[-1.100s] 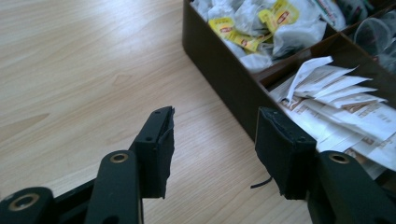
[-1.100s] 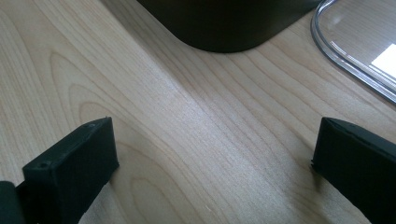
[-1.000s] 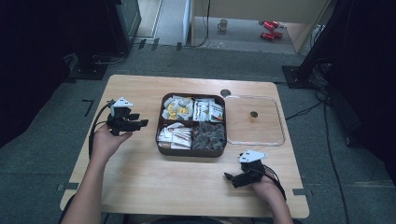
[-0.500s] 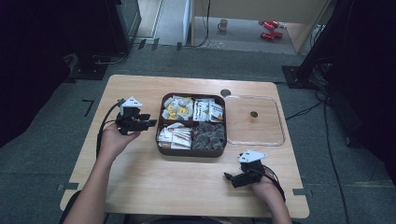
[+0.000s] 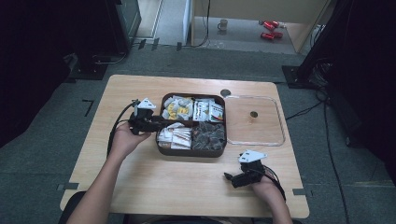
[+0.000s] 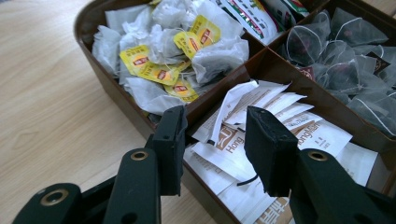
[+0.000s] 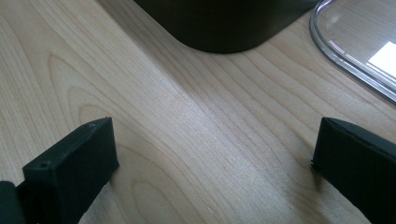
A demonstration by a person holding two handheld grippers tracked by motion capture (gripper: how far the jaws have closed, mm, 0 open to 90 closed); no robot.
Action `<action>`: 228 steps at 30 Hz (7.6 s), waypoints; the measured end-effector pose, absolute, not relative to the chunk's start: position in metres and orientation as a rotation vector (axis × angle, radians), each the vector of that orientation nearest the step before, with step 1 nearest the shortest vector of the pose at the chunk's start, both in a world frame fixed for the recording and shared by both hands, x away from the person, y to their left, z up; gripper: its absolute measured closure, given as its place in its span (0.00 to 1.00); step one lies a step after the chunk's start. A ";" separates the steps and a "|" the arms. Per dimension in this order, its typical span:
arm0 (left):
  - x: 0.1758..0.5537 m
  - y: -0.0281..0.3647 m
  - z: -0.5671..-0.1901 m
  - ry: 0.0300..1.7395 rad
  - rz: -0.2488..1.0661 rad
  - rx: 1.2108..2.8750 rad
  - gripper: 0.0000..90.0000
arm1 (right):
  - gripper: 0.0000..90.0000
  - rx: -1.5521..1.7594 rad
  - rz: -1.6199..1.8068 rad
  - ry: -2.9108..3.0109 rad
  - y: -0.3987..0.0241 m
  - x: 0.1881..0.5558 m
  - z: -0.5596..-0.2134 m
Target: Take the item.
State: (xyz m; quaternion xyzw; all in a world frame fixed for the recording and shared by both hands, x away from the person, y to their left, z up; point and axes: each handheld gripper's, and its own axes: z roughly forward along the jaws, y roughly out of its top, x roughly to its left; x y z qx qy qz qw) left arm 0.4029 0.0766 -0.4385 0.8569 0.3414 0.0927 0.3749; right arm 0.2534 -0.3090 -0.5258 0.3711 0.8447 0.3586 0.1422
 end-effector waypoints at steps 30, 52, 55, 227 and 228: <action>0.421 0.042 -0.463 0.814 0.218 2.336 0.74 | 0.00 1.071 1.035 2.437 -0.309 0.253 -0.526; 0.424 0.039 -0.474 0.783 0.224 2.391 0.96 | 0.00 1.076 1.030 2.434 -0.308 0.251 -0.526; 0.424 0.040 -0.472 0.793 0.211 2.386 0.97 | 0.00 1.075 1.030 2.434 -0.308 0.251 -0.526; 0.419 0.203 -0.481 1.176 0.245 2.092 0.52 | 0.00 1.042 1.041 2.461 -0.308 0.254 -0.526; 0.418 0.205 -0.483 1.180 0.241 2.092 0.52 | 0.00 1.041 1.041 2.461 -0.308 0.254 -0.526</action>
